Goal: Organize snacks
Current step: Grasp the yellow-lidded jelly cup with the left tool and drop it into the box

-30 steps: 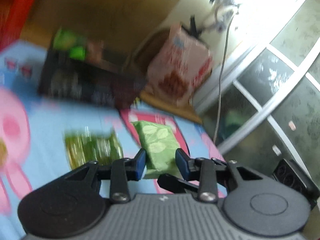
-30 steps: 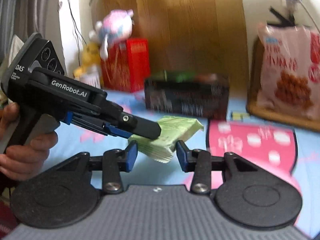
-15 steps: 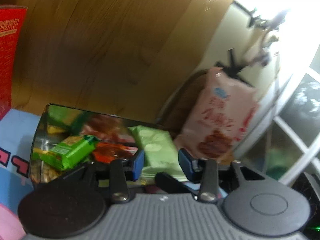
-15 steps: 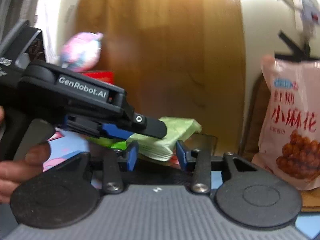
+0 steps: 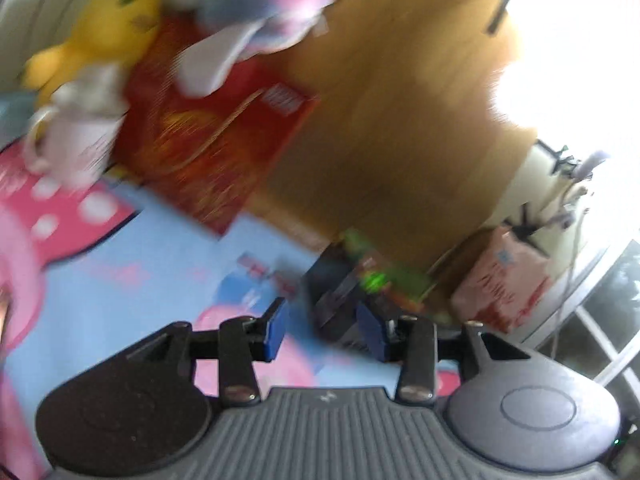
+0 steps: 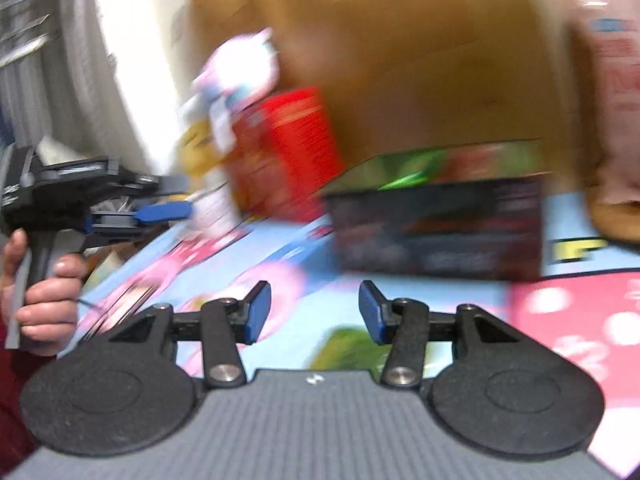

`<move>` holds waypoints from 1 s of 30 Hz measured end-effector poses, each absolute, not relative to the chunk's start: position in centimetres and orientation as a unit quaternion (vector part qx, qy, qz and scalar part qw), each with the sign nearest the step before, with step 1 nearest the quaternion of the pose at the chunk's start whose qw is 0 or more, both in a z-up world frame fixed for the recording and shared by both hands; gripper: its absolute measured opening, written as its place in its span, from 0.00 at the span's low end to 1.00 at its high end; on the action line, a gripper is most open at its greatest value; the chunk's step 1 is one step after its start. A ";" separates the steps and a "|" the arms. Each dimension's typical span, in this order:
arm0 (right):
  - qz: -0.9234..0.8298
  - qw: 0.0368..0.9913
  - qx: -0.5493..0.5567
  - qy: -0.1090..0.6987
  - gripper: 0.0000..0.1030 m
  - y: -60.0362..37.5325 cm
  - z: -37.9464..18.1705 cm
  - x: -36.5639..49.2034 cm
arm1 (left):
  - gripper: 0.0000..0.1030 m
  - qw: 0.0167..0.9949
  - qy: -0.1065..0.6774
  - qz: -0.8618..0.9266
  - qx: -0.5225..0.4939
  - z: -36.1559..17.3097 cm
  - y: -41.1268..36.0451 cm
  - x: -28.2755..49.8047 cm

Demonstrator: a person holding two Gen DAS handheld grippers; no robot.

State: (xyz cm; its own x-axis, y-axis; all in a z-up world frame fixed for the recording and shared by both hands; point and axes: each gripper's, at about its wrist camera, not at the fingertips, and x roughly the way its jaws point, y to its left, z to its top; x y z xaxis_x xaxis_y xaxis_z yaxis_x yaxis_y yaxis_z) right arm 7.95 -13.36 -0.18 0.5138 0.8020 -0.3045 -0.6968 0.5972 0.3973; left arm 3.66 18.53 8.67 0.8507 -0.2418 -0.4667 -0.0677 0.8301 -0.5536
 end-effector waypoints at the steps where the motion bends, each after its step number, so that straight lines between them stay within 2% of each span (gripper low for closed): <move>1: 0.445 0.859 0.097 0.233 0.50 -11.9 -0.1 7.5 | 0.42 0.914 0.276 -0.038 -0.294 8.0 18.6 3.3; 4: 0.475 0.843 0.066 0.243 0.51 -8.2 0.1 7.1 | 0.47 0.897 0.300 -0.034 -0.324 5.8 18.8 2.8; 6: 0.486 0.836 0.051 0.248 0.52 -6.7 0.0 7.1 | 0.56 0.889 0.311 -0.040 -0.334 4.7 18.8 2.5; 8: 0.490 0.834 0.030 0.251 0.57 -5.2 -0.2 7.1 | 0.59 0.885 0.319 -0.045 -0.336 4.1 18.2 2.6; 10: 0.491 0.831 0.012 0.262 0.57 -3.7 -0.5 7.7 | 0.58 0.880 0.327 -0.050 -0.341 3.6 17.6 3.1; 13: 0.493 0.823 -0.012 0.281 0.55 -1.8 -1.3 8.5 | 0.43 0.869 0.347 -0.045 -0.350 2.2 16.9 3.7; 14: 0.494 0.821 -0.017 0.284 0.46 -1.4 -1.6 8.2 | 0.43 0.873 0.343 -0.035 -0.345 2.1 16.6 3.5; 16: 0.487 0.830 -0.026 0.271 0.34 -1.7 -1.1 7.8 | 0.43 0.874 0.345 -0.039 -0.339 2.2 15.9 3.4; 30: 0.362 0.912 -0.042 0.190 0.32 -9.5 -0.3 5.9 | 0.43 0.877 0.346 -0.163 -0.290 4.5 6.9 7.7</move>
State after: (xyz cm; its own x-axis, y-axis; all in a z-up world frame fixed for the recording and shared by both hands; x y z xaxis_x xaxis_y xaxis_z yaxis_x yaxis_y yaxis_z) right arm 5.90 -9.49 -0.28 0.6666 0.6435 -0.3761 -0.6754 0.7350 0.0606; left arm 7.66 6.95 4.48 0.7065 -0.4876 -0.5129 0.0857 0.7784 -0.6219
